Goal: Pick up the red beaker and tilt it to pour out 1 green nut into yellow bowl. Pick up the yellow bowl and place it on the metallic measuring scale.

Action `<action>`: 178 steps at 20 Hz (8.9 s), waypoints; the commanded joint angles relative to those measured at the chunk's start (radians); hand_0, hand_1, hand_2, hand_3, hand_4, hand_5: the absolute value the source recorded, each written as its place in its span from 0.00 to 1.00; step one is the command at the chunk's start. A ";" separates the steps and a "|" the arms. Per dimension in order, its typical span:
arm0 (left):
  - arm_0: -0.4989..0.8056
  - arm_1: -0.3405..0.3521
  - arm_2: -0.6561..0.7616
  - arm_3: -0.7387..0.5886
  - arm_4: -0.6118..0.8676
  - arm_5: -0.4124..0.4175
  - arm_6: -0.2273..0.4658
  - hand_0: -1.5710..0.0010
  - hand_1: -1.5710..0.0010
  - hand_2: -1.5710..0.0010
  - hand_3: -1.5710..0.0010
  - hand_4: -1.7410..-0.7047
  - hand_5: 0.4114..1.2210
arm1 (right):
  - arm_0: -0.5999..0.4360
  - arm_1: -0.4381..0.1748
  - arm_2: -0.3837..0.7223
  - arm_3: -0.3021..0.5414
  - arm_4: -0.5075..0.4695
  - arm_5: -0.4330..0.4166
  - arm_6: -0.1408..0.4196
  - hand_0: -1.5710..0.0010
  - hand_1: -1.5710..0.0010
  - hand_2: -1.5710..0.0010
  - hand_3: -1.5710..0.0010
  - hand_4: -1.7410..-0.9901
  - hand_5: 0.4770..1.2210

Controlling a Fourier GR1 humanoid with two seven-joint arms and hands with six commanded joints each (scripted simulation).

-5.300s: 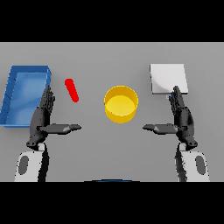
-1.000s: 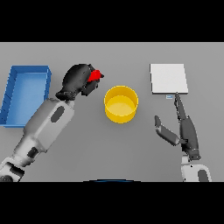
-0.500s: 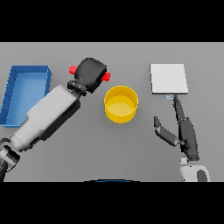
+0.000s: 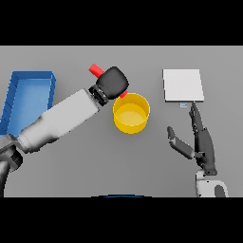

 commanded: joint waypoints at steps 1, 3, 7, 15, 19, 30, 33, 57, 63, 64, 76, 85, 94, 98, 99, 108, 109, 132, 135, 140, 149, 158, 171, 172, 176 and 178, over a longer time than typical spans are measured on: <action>-0.013 -0.005 -0.025 0.013 -0.019 -0.007 -0.001 0.00 0.00 0.00 0.03 0.01 1.00 | -0.006 -0.001 -0.003 0.006 0.002 -0.003 0.019 1.00 1.00 1.00 1.00 0.60 0.21; -0.036 -0.011 -0.071 0.025 -0.046 -0.034 -0.006 0.00 0.00 0.00 0.02 0.00 1.00 | -0.012 0.006 0.005 0.009 0.015 -0.010 0.020 1.00 1.00 1.00 1.00 0.60 0.21; -0.102 -0.025 -0.137 0.065 -0.093 -0.032 -0.034 0.00 0.00 0.00 0.01 0.00 1.00 | -0.003 0.007 0.001 0.036 0.032 -0.025 0.018 1.00 1.00 1.00 1.00 0.62 0.17; -0.212 -0.052 -0.277 0.141 -0.164 -0.074 -0.118 0.00 0.00 0.00 0.00 0.01 1.00 | -0.016 0.008 0.010 0.025 0.062 -0.045 0.020 1.00 1.00 1.00 1.00 0.70 0.15; -0.253 -0.044 -0.334 0.152 -0.193 -0.044 -0.163 0.00 0.00 0.00 0.00 0.01 1.00 | -0.012 0.007 0.017 0.029 0.071 -0.044 0.002 1.00 1.00 1.00 1.00 0.71 0.16; -0.528 0.064 -0.171 0.309 -0.060 0.027 -0.215 0.00 0.00 0.04 0.22 0.03 1.00 | -0.037 0.013 0.015 0.037 0.061 -0.042 0.014 1.00 1.00 1.00 1.00 0.75 0.16; -0.556 0.096 -0.061 0.411 0.043 0.030 -0.157 0.00 0.00 0.02 0.11 0.02 1.00 | -0.031 0.006 0.005 0.043 0.025 -0.017 -0.012 1.00 1.00 1.00 1.00 0.73 0.16; 0.417 0.499 0.480 -0.182 0.949 0.696 0.470 0.00 0.00 0.00 0.08 0.00 1.00 | -0.054 -0.037 0.021 0.065 0.054 0.009 -0.023 1.00 1.00 1.00 1.00 0.70 0.25; 0.506 0.503 0.445 -0.224 0.994 0.786 0.500 0.00 0.00 0.00 0.03 0.00 0.93 | -0.054 -0.047 0.015 0.064 0.048 0.012 -0.032 1.00 1.00 1.00 1.00 0.70 0.25; 0.501 0.501 0.436 -0.212 1.007 0.790 0.500 0.00 0.00 0.00 0.02 0.00 0.87 | -0.058 -0.040 0.018 0.079 0.056 0.005 -0.031 1.00 1.00 1.00 1.00 0.71 0.25; 0.539 0.612 0.357 -0.333 1.158 0.527 0.499 0.76 0.80 0.80 0.81 0.86 0.35 | -0.031 -0.037 0.022 0.066 0.057 0.003 -0.049 1.00 1.00 1.00 1.00 0.74 0.26; 0.524 0.601 0.397 -0.316 1.184 0.552 0.431 0.97 0.97 0.97 0.97 0.92 0.32 | -0.042 -0.043 0.064 0.041 0.150 -0.019 0.030 1.00 1.00 1.00 1.00 0.72 0.25; 0.529 0.571 0.383 -0.317 1.181 0.572 0.428 1.00 1.00 1.00 1.00 0.91 0.37 | -0.265 -0.239 0.167 0.082 0.299 0.173 0.071 1.00 1.00 1.00 1.00 0.62 0.28; 0.524 0.583 0.386 -0.309 1.180 0.562 0.424 1.00 1.00 1.00 1.00 0.91 0.37 | -0.396 -0.331 0.262 0.133 0.439 0.249 0.044 1.00 1.00 1.00 1.00 0.62 0.26; 0.528 0.583 0.384 -0.313 1.179 0.561 0.415 1.00 1.00 1.00 1.00 0.92 0.38 | -0.433 -0.336 0.279 0.165 0.463 0.259 0.043 1.00 1.00 1.00 1.00 0.62 0.25; 0.518 0.569 0.373 -0.309 1.172 0.565 0.422 1.00 1.00 1.00 1.00 0.91 0.38 | -0.638 -0.350 0.405 0.324 0.533 0.398 -0.040 1.00 1.00 1.00 1.00 0.63 0.28; 0.511 0.565 0.371 -0.309 1.172 0.563 0.427 1.00 1.00 1.00 1.00 0.91 0.38 | -0.662 -0.343 0.415 0.344 0.537 0.412 -0.041 1.00 1.00 1.00 1.00 0.64 0.28; 0.511 0.588 0.384 -0.303 1.179 0.549 0.415 1.00 1.00 1.00 1.00 0.91 0.38 | -0.807 -0.278 0.569 0.581 0.631 0.533 -0.046 0.68 0.72 0.75 0.77 0.42 0.66; 0.514 0.589 0.390 -0.308 1.187 0.548 0.409 1.00 1.00 1.00 1.00 0.91 0.39 | -0.808 -0.297 0.571 0.566 0.608 0.590 -0.069 0.35 0.37 0.39 0.56 0.23 0.82; 0.518 0.598 0.388 -0.334 1.185 0.558 0.420 1.00 1.00 1.00 1.00 0.91 0.39 | -0.805 -0.313 0.562 0.548 0.589 0.622 -0.082 0.11 0.12 0.16 0.27 0.08 0.94; 0.518 0.601 0.387 -0.331 1.182 0.557 0.420 1.00 1.00 1.00 1.00 0.91 0.38 | -0.821 -0.361 0.510 0.436 0.541 0.673 0.003 0.02 0.02 0.05 0.15 0.01 0.99; 0.522 0.613 0.390 -0.358 1.190 0.555 0.427 1.00 1.00 1.00 1.00 0.90 0.38 | -0.851 -0.439 0.423 0.292 0.471 0.774 0.121 0.00 0.00 0.01 0.21 0.03 1.00; 0.525 0.638 0.382 -0.412 1.181 0.577 0.500 1.00 1.00 1.00 1.00 0.89 0.43 | -0.948 -0.565 0.328 0.569 0.498 0.601 0.025 0.00 0.00 0.00 0.23 0.03 1.00; 0.529 0.640 0.380 -0.413 1.184 0.579 0.500 1.00 1.00 1.00 1.00 0.88 0.44 | -0.957 -0.564 0.324 0.597 0.496 0.596 0.030 0.00 0.00 0.00 0.24 0.03 1.00; 0.550 0.646 0.379 -0.420 1.187 0.586 0.499 1.00 1.00 1.00 1.00 0.89 0.45 | -0.983 -0.568 0.324 0.736 0.510 0.533 -0.001 0.00 0.00 0.00 0.25 0.03 1.00; 0.545 0.651 0.381 -0.417 1.188 0.585 0.500 1.00 1.00 1.00 1.00 0.89 0.43 | -0.984 -0.553 0.329 0.802 0.517 0.497 -0.003 0.00 0.00 0.00 0.22 0.03 1.00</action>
